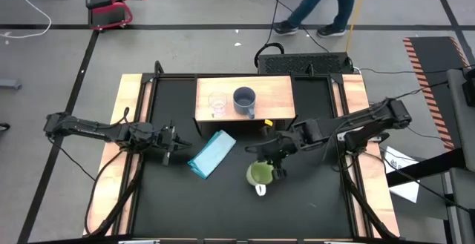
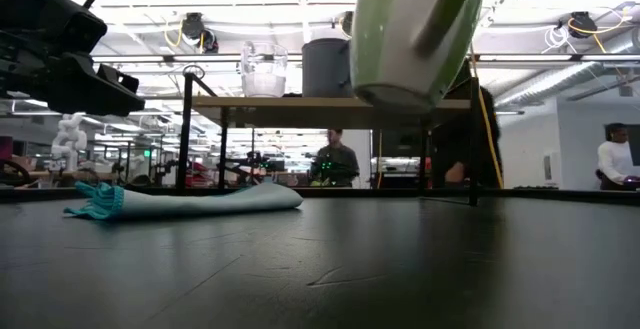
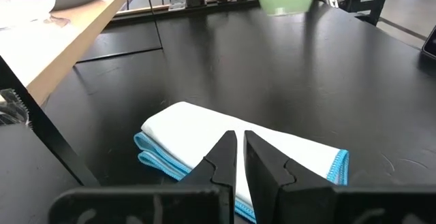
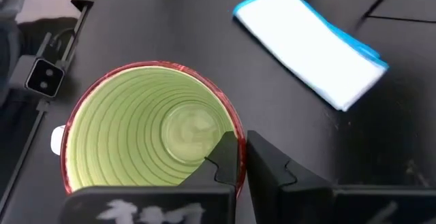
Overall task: Stack small to large cups/mugs on shelf
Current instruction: Put the green mug on the shelf
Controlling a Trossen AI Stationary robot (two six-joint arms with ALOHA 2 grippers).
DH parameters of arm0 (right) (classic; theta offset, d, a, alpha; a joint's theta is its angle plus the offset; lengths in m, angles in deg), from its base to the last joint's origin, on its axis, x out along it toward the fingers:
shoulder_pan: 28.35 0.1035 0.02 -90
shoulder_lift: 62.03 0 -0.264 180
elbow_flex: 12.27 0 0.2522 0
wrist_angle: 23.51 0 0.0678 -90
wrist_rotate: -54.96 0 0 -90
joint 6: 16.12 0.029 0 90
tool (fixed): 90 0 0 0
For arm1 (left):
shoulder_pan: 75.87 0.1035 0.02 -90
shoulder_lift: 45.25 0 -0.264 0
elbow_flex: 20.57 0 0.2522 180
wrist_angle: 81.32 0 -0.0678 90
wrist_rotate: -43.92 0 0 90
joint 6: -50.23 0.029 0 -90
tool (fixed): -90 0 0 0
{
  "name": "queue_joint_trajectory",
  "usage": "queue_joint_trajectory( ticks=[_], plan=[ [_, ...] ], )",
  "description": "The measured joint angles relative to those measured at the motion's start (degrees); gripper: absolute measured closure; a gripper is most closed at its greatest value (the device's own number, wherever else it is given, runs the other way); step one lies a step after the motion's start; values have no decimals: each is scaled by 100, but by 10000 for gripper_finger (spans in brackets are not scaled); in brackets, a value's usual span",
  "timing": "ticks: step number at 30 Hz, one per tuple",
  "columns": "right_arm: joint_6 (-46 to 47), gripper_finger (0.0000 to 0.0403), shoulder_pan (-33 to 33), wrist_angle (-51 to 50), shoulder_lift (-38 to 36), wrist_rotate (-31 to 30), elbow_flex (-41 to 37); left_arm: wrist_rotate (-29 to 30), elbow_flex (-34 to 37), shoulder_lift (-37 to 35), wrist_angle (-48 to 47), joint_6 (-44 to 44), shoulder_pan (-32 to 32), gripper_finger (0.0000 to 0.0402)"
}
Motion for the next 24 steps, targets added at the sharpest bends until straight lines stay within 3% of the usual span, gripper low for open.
queue_joint_trajectory(
  ticks=[14, 24],
  plan=[
    [505, 397, -277, 1022, -1500, -11, -1816, -44, 0, -1, 63, 22, 1, 371],
    [658, 397, -277, 1246, -1947, -26, -2285, -42, 0, -2, 67, 17, 0, 371]
  ],
)
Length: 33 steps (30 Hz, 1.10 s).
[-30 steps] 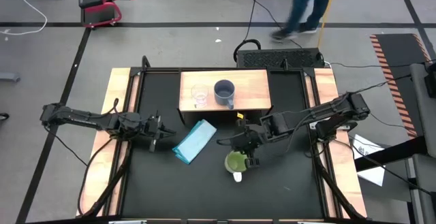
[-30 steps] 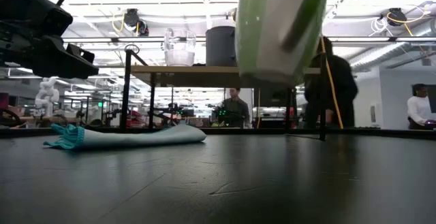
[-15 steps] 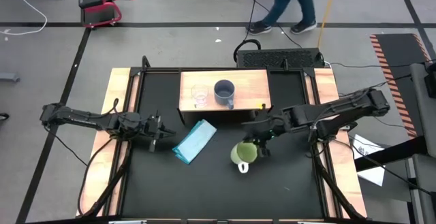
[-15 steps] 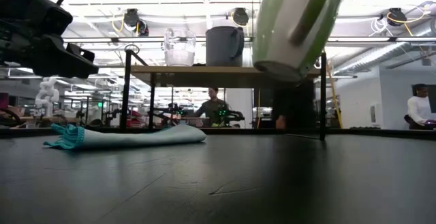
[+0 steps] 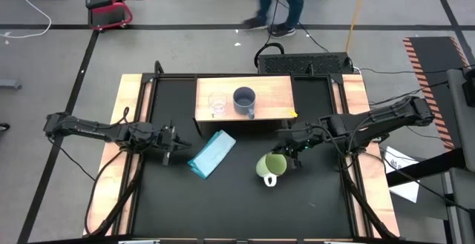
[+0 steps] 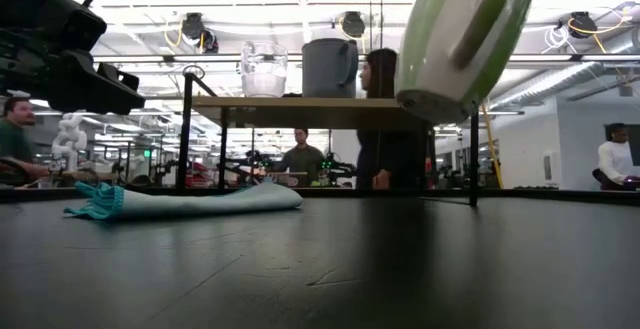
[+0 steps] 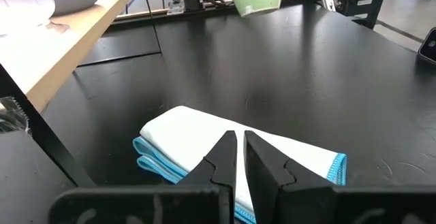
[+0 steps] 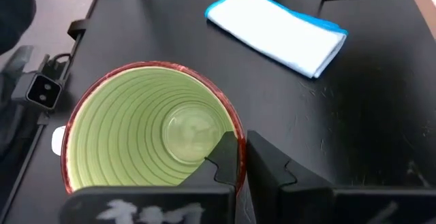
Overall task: Stack small to large cups/mugs on shelf
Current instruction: Put the green mug on the shelf
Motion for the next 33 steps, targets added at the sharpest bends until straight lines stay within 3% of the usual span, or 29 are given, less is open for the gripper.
queue_joint_trajectory(
  ticks=[8, 21, 25, 33],
  plan=[
    [-25, 397, -141, 167, 2, 57, 41, 0, 0, 2, 27, -15, 1, 371],
    [-261, 397, -734, -1249, 4, 81, 986, 0, 0, 2, 27, -1, 2, 371],
    [-317, 397, -905, -1362, 7, 517, 1093, 0, 0, 1, 29, 22, 0, 371],
    [-323, 397, -1210, -2011, 83, 617, 1481, 2, 0, 2, 27, 91, 0, 371]
  ],
)
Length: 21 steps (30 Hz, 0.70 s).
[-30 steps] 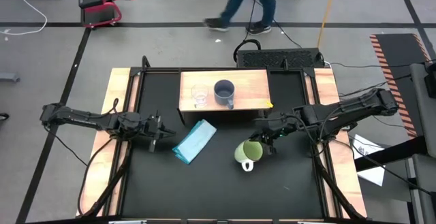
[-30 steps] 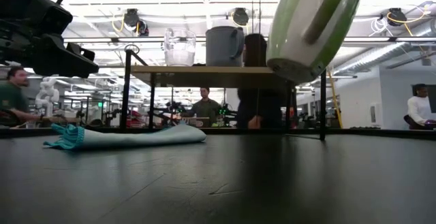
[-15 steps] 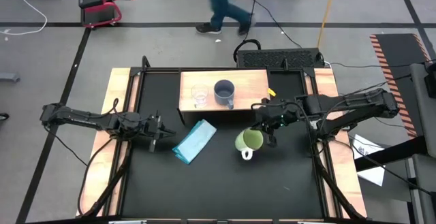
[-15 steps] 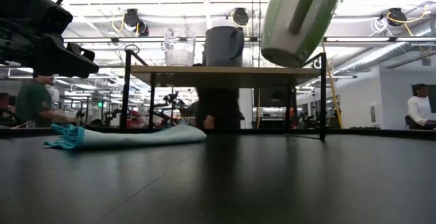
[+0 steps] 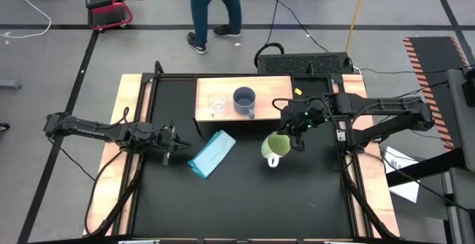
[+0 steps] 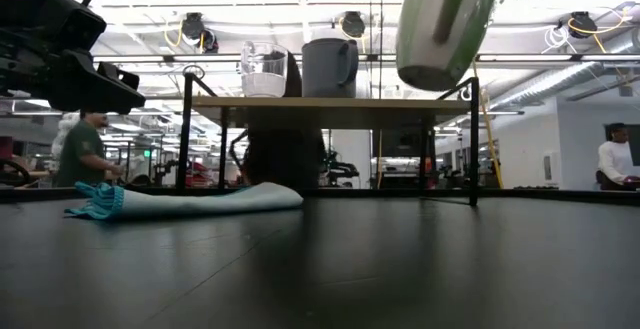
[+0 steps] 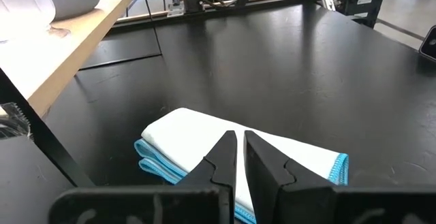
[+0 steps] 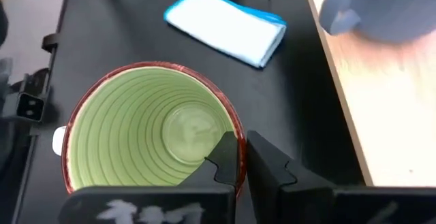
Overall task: Stack small to large cups/mugs on shelf
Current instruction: Put the green mug on the shelf
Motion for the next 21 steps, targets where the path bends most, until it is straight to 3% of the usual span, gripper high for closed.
queue_joint_trajectory(
  ticks=[21],
  plan=[
    [-783, 397, -977, -1651, 811, 47, 1481, 5, 0, 26, 50, 104, 2, 371]
  ],
)
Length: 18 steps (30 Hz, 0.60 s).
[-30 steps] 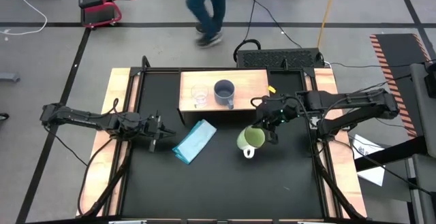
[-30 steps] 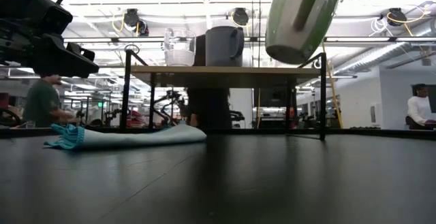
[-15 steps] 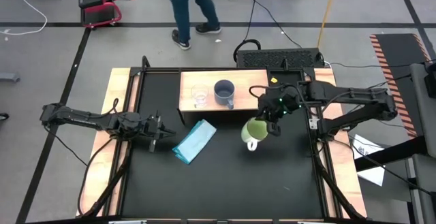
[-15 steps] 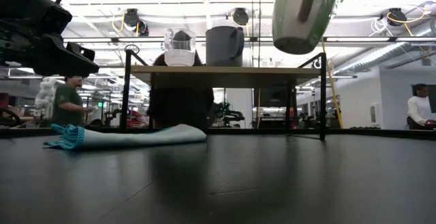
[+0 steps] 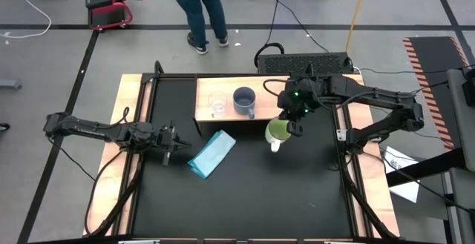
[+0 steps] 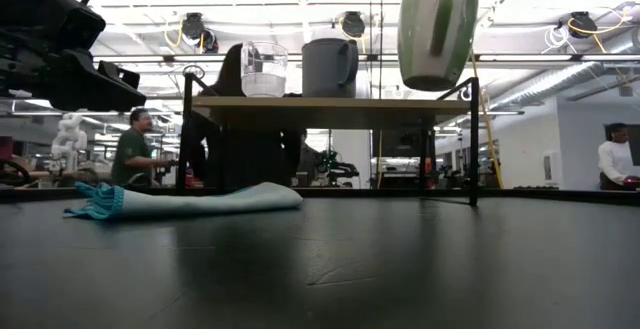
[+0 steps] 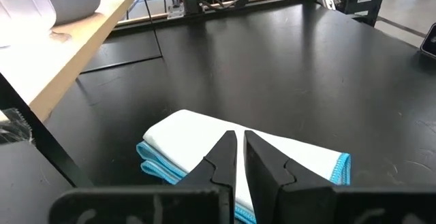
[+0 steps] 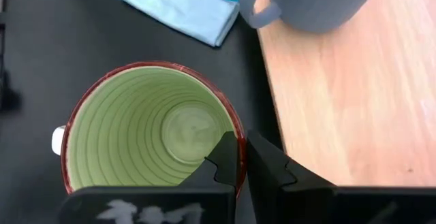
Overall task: Stack small to large cups/mugs on shelf
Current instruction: Put the green mug on the shelf
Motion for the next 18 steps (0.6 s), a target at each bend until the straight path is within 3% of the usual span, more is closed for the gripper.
queue_joint_trajectory(
  ticks=[18],
  plan=[
    [-926, 397, -706, -166, 171, -36, 801, 109, 0, 0, -10, 100, 0, 371]
  ],
)
